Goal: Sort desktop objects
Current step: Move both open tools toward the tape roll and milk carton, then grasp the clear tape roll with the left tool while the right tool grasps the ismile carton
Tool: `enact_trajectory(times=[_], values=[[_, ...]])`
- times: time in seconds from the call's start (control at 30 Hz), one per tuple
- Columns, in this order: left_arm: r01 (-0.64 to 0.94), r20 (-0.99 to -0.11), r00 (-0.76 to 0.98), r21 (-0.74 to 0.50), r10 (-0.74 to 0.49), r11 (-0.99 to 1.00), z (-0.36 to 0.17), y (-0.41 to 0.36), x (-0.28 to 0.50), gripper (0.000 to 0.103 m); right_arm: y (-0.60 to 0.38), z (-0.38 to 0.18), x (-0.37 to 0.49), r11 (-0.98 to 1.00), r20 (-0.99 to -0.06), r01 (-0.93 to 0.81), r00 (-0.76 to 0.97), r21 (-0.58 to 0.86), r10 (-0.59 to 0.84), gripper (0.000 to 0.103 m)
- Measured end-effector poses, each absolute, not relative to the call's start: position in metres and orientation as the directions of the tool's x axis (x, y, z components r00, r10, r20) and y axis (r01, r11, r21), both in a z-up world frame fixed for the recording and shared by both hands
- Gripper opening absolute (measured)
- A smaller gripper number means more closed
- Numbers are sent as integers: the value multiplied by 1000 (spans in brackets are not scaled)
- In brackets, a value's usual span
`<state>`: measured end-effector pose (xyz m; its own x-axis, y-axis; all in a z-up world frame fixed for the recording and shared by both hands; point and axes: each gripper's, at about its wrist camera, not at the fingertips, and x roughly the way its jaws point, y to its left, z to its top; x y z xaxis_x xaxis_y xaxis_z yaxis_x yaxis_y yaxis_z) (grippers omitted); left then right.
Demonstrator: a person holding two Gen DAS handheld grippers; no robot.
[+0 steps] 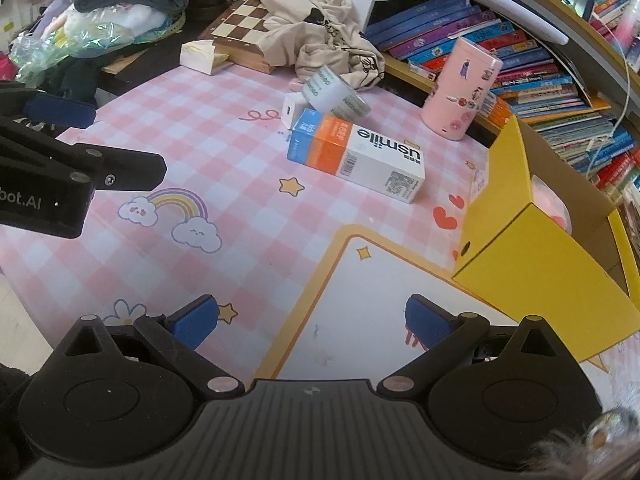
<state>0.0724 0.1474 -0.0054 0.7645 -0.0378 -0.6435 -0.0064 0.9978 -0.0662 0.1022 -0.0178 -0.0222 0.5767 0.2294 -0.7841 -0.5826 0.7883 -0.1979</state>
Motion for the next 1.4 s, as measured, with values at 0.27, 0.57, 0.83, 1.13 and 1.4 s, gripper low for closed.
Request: enact_trajectory(times=[0.27, 0.57, 0.83, 1.13, 1.4], values=[[-4, -659, 751, -75, -46, 997, -11, 146, 86, 96, -18, -26, 117, 785, -795, -589, 563, -194, 226, 101], [-45, -651, 759, -91, -25, 995, -14, 150, 106, 96, -17, -28, 145, 766, -801, -611, 553, -202, 230, 101], [-87, -648, 762, -84, 12, 993, -14, 158, 136, 96, -12, -28, 182, 763, -792, -617, 556, -191, 251, 101], [-83, -646, 763, -74, 16, 994, -14, 158, 178, 96, -2, -37, 221, 772, -795, -618, 539, -147, 280, 101], [-45, -634, 773, -66, -7, 997, -12, 156, 226, 96, 7, -44, 253, 779, -790, -615, 535, -122, 298, 101]])
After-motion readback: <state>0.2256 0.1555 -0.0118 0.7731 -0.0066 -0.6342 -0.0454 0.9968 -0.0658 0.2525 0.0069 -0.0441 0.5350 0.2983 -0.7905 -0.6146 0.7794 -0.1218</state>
